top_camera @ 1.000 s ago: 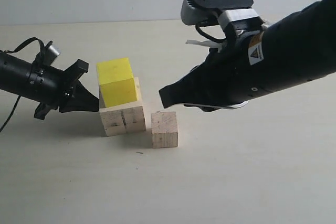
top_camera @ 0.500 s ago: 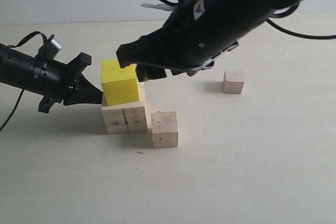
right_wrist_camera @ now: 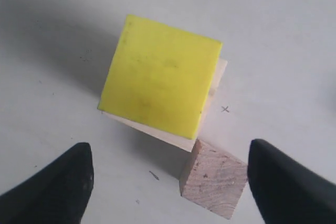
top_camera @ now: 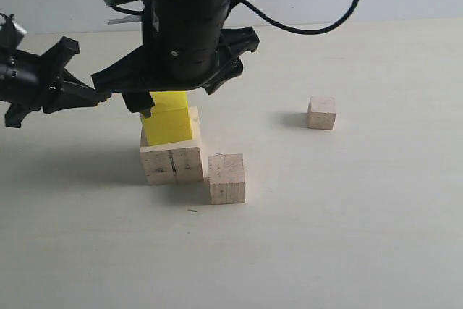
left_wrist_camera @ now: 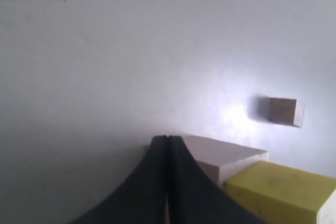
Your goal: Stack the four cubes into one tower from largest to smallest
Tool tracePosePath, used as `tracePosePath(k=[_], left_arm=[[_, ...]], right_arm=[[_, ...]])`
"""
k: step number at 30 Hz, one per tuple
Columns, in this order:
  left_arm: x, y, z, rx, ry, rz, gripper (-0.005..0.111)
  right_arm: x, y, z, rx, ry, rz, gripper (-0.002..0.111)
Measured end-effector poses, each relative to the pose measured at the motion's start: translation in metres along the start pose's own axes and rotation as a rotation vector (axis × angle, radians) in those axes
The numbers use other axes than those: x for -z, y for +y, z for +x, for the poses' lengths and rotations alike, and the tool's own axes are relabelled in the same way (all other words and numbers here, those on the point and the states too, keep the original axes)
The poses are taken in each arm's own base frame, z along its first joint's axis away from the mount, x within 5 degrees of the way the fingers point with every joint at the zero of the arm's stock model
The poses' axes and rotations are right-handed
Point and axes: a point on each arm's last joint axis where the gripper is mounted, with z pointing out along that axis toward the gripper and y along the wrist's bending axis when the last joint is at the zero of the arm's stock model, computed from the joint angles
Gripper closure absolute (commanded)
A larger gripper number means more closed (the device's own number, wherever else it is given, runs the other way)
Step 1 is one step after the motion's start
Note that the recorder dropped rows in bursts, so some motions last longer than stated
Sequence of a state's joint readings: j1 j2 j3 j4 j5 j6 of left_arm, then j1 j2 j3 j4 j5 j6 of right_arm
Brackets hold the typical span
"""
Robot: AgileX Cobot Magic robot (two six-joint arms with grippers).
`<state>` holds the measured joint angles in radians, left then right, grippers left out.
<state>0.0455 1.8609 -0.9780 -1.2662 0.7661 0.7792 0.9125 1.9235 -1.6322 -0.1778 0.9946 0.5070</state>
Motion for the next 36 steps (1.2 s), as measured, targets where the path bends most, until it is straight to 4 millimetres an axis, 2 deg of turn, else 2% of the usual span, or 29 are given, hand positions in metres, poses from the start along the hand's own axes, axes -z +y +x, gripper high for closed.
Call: tracePosePath(k=[2, 6, 13, 18, 25, 27, 35, 36], left_arm=[[0.014, 0.005, -0.003, 0.015, -0.063, -0.030, 0.107], [0.024, 0.004, -0.003, 0.008, -0.121, -0.067, 0.107], [0.024, 0.003, -0.002, 0.015, -0.126, -0.065, 0.107], [0.024, 0.002, -0.003, 0.034, -0.138, -0.050, 0.107], [0.024, 0.001, -0.003, 0.038, -0.141, -0.044, 0.107], [0.024, 0.001, -0.003, 0.038, -0.141, -0.044, 0.107], [0.024, 0.001, -0.004, 0.044, -0.146, -0.036, 0.107], [0.025, 0.001, -0.004, 0.039, -0.147, -0.035, 0.107]], right_arm=[[-0.004, 0.005, -0.010, -0.021, 0.000, 0.019, 0.032], [-0.014, 0.014, -0.022, -0.047, 0.010, 0.002, 0.032], [-0.036, 0.015, -0.025, -0.096, 0.050, 0.073, 0.032], [-0.038, 0.014, -0.025, -0.102, 0.050, 0.083, 0.023], [-0.047, 0.017, -0.024, -0.115, 0.059, 0.073, 0.023], [-0.052, 0.017, -0.023, -0.127, 0.062, 0.075, 0.027], [-0.058, 0.018, -0.024, -0.205, 0.051, 0.077, 0.066], [-0.058, 0.018, -0.024, -0.238, 0.047, 0.081, 0.066]])
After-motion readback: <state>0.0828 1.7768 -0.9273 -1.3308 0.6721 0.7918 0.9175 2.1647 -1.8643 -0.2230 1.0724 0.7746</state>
